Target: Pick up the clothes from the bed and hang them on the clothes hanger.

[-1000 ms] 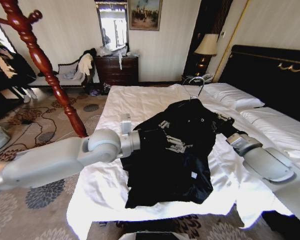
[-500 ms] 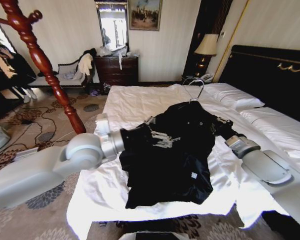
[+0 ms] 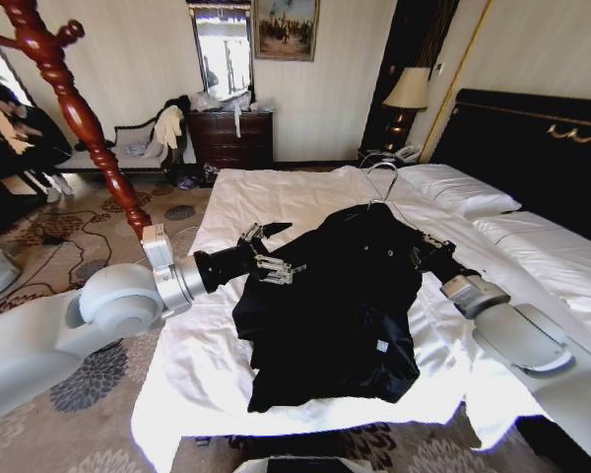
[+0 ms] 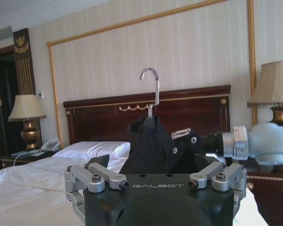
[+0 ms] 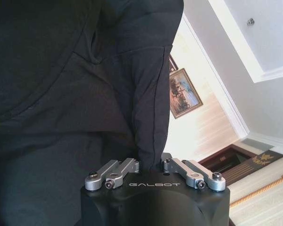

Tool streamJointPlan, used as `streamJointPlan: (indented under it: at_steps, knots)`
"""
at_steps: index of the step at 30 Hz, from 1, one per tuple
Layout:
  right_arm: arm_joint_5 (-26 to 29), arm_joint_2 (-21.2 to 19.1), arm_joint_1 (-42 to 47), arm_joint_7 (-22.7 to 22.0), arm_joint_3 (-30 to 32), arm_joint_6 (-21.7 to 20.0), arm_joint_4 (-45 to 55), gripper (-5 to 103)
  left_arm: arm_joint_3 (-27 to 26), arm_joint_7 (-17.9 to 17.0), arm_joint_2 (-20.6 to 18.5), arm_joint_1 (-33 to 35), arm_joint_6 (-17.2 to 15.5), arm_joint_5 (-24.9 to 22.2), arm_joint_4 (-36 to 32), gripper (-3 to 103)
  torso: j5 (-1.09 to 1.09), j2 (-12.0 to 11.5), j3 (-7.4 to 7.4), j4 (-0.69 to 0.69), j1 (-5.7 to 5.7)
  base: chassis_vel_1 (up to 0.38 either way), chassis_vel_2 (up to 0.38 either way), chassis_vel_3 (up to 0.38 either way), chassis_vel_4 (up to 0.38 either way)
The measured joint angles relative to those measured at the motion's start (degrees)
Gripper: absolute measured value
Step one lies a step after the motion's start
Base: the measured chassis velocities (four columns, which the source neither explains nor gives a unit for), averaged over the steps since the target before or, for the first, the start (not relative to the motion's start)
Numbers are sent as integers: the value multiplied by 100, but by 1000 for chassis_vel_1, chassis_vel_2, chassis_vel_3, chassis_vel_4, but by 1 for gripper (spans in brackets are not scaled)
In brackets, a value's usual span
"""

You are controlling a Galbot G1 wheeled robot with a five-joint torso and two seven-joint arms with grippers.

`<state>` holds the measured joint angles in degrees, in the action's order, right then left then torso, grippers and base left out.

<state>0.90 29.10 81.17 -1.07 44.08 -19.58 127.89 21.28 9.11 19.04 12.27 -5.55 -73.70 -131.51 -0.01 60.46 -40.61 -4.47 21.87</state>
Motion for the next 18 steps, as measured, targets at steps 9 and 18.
streamJointPlan:
  at_steps: [9, 18]
  knots:
    - [-406, 9, 230, 36, 129, 191, 108, 16, 240, 9, 341, -201, -24, 22, 315, 100, 1, 0, 0, 0, 1, 0, 0, 0, 0]
    - [-514, 7, 141, 47, 53, 255, 91, 16, 672, 62, 676, -427, -133, 66, 602, 100, 1, 0, 0, 1, 1, 0, 0, 0, 0]
